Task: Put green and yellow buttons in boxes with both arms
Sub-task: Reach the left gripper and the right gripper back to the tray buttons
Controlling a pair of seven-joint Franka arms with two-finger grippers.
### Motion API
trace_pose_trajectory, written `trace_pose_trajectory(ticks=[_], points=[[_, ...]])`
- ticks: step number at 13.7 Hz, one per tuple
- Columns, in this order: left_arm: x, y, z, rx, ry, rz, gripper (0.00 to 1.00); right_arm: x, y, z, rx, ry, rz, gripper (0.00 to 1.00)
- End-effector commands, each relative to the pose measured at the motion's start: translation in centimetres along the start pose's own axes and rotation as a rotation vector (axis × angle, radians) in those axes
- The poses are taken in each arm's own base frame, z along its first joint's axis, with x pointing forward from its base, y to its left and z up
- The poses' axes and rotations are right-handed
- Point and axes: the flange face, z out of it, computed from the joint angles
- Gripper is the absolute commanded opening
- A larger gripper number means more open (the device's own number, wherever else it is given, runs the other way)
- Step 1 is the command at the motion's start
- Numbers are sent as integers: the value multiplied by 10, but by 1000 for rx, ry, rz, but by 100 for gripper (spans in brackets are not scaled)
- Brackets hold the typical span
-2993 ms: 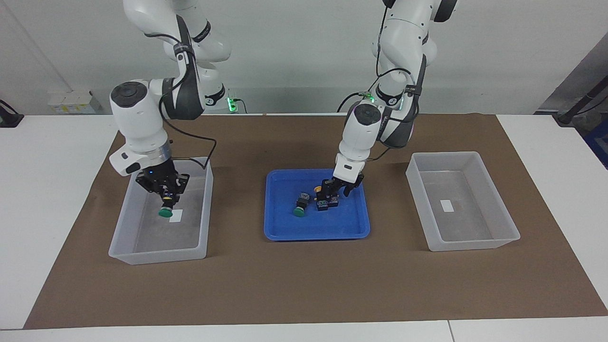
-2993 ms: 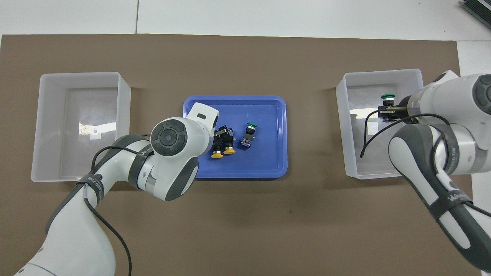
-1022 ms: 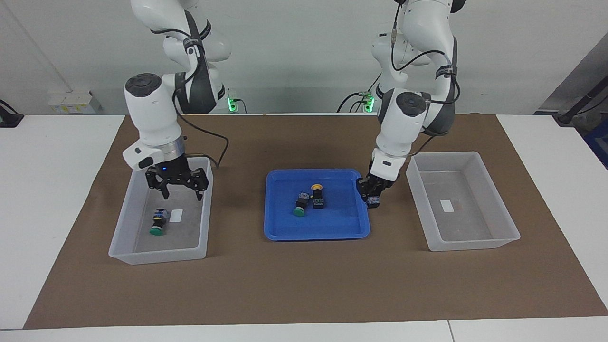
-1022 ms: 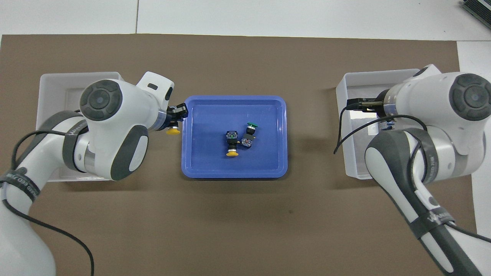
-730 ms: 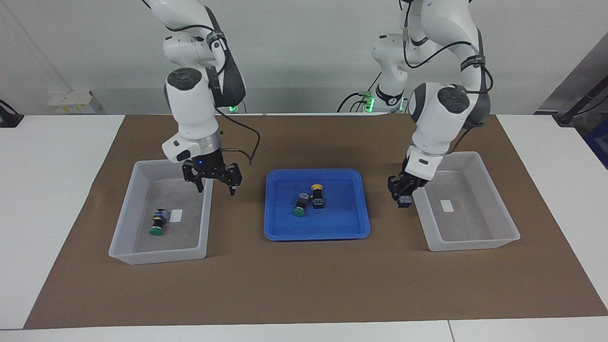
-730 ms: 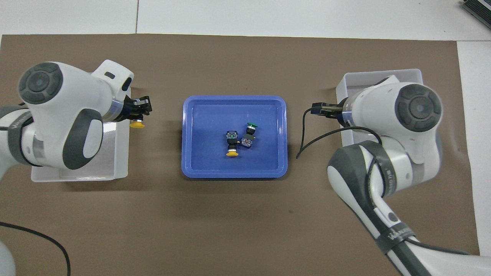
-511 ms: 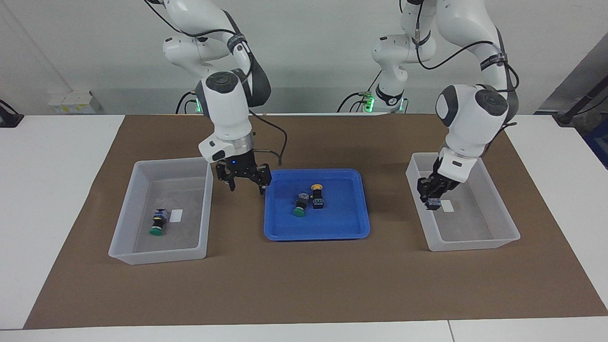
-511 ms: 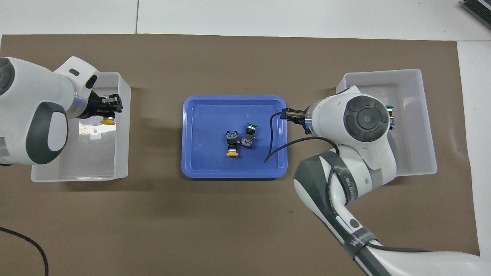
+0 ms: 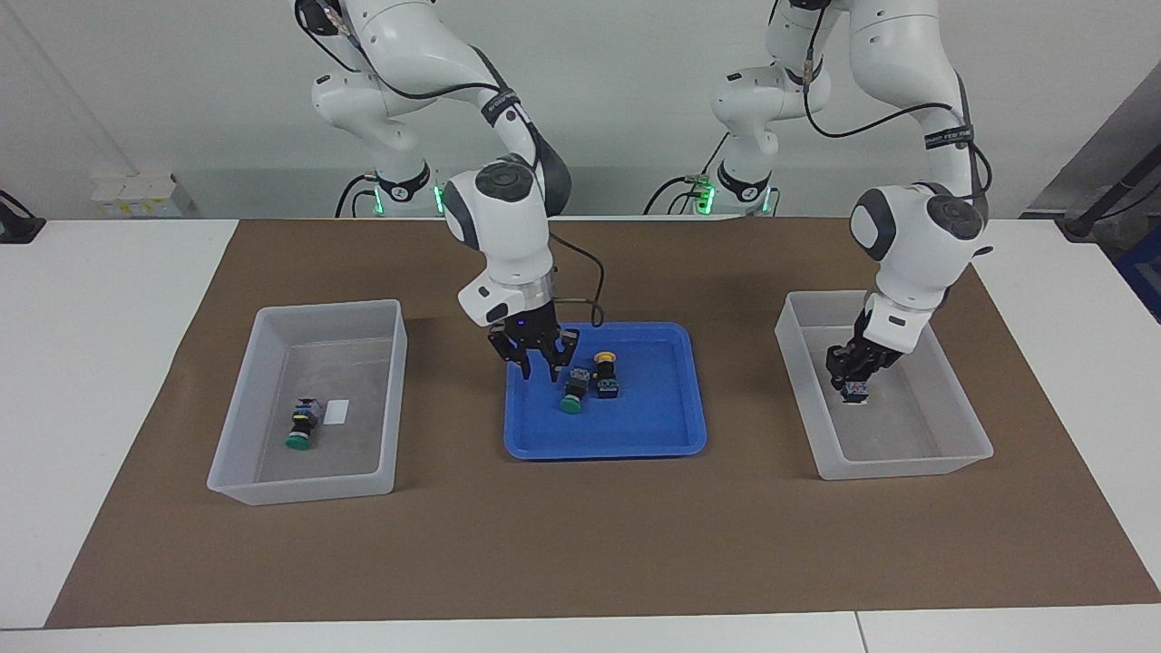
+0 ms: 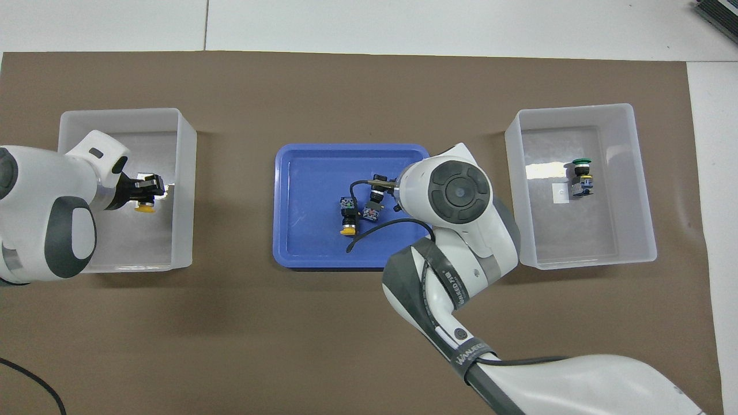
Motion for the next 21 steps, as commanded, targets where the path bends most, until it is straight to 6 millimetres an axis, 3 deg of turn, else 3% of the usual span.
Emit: trace_pose_trajectory(ticks=[1, 3, 5, 8, 11, 14, 16, 21], points=[[-13, -12, -5, 8, 16, 0, 17, -4, -20, 18, -33, 48, 18, 47], [-13, -13, -5, 8, 16, -2, 50, -19, -35, 32, -55, 52, 11, 47], [-10, -12, -7, 8, 14, 1, 100, -22, -36, 37, -58, 47, 12, 51], [0, -3, -20, 20, -6, 27, 100, -31, -42, 48, -66, 37, 4, 54], [20, 5, -55, 49, -36, 57, 100, -31, -43, 51, -63, 44, -2, 54], [24, 38, -88, 60, -93, 65, 100, -32, -41, 55, -64, 42, -2, 54], [18, 62, -91, 66, -108, 46, 100, -38, -45, 68, -58, 37, 0, 54], [-9, 138, -86, 48, -58, -88, 100, -42, -41, 75, -70, 32, 7, 53]])
